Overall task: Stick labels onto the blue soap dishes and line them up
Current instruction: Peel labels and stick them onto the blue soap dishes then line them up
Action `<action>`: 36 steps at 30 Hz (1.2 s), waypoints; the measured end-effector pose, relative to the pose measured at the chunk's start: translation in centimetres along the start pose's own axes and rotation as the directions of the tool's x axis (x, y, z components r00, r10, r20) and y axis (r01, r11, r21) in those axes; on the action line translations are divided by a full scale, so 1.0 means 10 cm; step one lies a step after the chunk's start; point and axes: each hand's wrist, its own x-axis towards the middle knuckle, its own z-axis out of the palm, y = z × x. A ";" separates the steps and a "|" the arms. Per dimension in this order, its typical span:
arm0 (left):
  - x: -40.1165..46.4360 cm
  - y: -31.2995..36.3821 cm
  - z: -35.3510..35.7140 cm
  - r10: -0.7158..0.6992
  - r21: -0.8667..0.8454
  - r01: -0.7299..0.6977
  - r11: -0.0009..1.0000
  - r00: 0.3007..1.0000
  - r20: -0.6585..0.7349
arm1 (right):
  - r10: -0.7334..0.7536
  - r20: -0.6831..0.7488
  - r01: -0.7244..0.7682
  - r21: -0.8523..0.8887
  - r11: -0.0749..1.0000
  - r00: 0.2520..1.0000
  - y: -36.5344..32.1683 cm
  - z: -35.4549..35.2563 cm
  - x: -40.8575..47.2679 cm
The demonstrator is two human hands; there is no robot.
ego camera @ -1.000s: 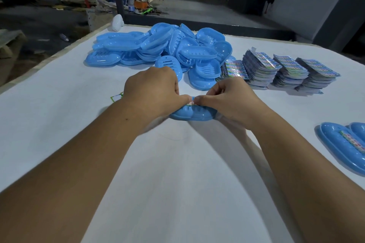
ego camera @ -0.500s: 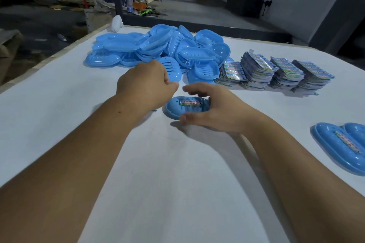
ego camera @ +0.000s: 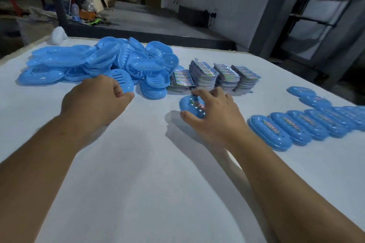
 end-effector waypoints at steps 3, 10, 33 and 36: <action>0.03 -0.06 0.05 0.035 -0.031 -0.036 0.999 0.999 -0.020 | 0.109 0.006 -0.107 -0.156 0.982 0.994 0.26 -0.13 -0.17; 0.08 -0.20 0.21 0.086 -0.143 -0.096 0.985 0.994 -0.073 | 0.237 0.021 -0.222 -0.279 0.934 0.971 0.65 -0.33 -0.50; 0.01 -0.11 0.05 0.083 -0.080 -0.081 0.993 0.997 0.011 | 0.302 -0.083 -0.312 -0.154 0.938 0.950 0.87 -0.40 -0.27; -0.04 -0.06 0.00 0.053 -0.068 -0.051 0.996 0.998 0.037 | 0.161 -0.088 -0.167 -0.064 0.984 0.983 0.59 -0.28 -0.12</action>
